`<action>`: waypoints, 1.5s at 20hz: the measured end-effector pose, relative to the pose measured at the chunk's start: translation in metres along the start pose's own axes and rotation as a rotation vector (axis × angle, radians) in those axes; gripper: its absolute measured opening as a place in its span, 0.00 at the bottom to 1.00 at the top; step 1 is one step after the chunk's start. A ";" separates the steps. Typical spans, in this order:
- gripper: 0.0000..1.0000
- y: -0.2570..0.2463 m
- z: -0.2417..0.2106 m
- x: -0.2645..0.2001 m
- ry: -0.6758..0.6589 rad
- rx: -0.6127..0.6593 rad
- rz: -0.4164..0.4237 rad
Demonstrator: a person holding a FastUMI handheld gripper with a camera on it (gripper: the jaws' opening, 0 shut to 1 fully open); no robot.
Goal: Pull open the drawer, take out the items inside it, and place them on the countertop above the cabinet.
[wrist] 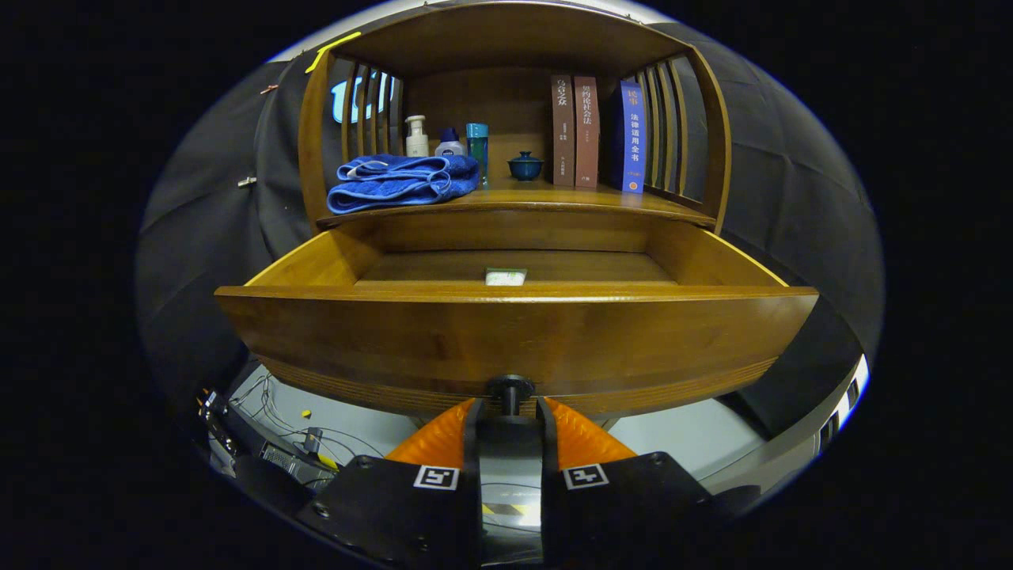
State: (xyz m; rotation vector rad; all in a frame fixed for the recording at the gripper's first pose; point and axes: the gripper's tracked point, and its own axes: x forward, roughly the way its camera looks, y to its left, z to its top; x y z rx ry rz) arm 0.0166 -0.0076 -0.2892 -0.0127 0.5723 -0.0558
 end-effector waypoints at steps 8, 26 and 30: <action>0.33 -0.001 -0.027 -0.019 0.047 0.016 0.003; 0.98 0.018 0.096 -0.067 -0.049 0.080 0.035; 0.99 0.020 0.128 -0.023 0.026 0.043 0.054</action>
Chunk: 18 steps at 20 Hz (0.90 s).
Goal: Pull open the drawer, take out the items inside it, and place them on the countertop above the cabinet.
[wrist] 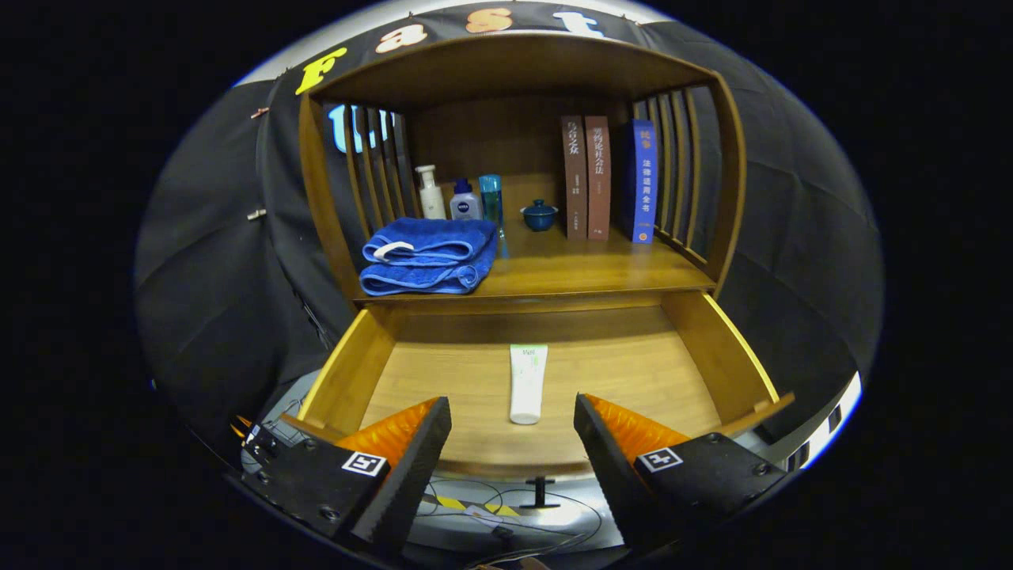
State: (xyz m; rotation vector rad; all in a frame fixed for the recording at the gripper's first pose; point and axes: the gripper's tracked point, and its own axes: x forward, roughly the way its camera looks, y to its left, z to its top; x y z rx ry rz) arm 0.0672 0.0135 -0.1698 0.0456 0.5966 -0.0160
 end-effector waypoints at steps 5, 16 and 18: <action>1.00 -0.014 0.011 0.068 0.170 0.066 -0.008; 1.00 -0.026 -0.044 0.151 0.516 0.033 -0.069; 1.00 -0.028 -0.050 0.158 0.549 0.014 -0.077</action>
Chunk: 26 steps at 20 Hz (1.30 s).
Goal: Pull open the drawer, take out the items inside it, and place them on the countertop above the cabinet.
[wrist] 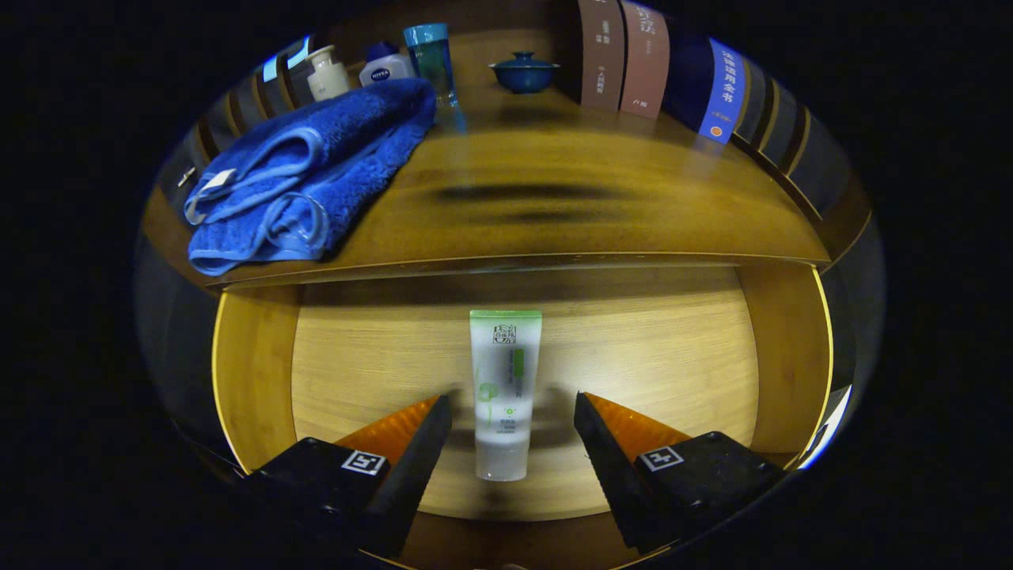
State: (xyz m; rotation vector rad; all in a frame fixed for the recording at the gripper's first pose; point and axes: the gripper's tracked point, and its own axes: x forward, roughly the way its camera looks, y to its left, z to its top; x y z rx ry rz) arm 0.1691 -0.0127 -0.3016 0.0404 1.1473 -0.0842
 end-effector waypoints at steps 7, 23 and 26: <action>0.99 0.007 -0.020 0.019 0.136 -0.034 0.003; 0.40 0.007 -0.026 0.023 0.155 -0.057 -0.016; 0.40 0.005 -0.019 0.011 0.099 -0.039 -0.014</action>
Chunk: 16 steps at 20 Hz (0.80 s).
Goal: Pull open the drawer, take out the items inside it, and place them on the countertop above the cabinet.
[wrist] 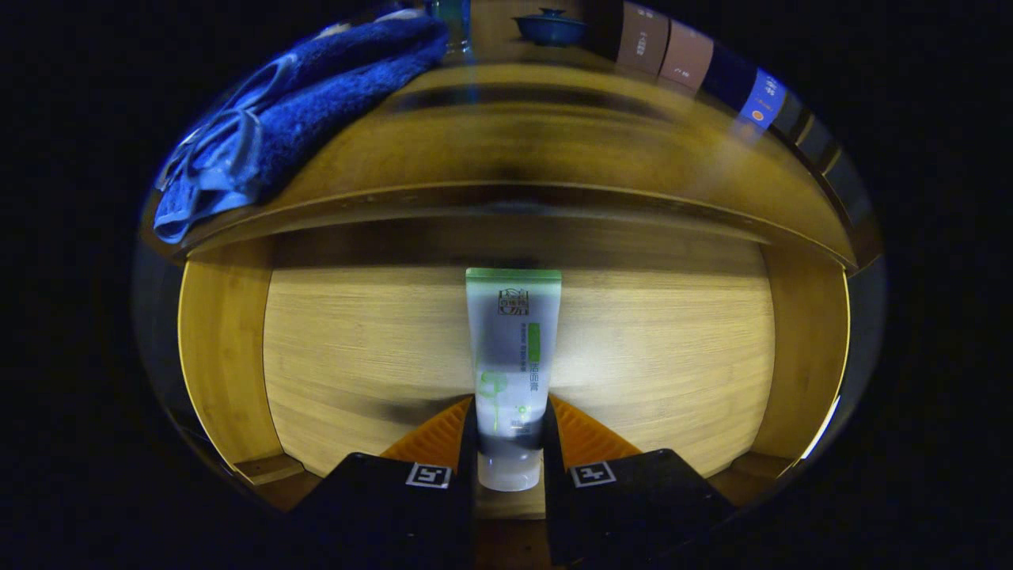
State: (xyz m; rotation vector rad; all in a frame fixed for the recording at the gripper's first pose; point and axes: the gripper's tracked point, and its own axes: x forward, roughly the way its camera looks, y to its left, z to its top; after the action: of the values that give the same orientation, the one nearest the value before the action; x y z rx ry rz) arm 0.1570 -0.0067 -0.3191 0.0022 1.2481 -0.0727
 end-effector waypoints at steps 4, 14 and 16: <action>0.40 -0.002 -0.010 -0.023 -0.054 -0.018 0.011; 0.40 -0.009 0.011 -0.125 -0.278 0.037 0.111; 0.39 -0.011 0.045 -0.139 -0.335 0.030 0.107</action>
State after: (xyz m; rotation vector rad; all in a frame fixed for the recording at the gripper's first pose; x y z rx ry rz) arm 0.1549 -0.0121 -0.1726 0.0796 0.9103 0.0017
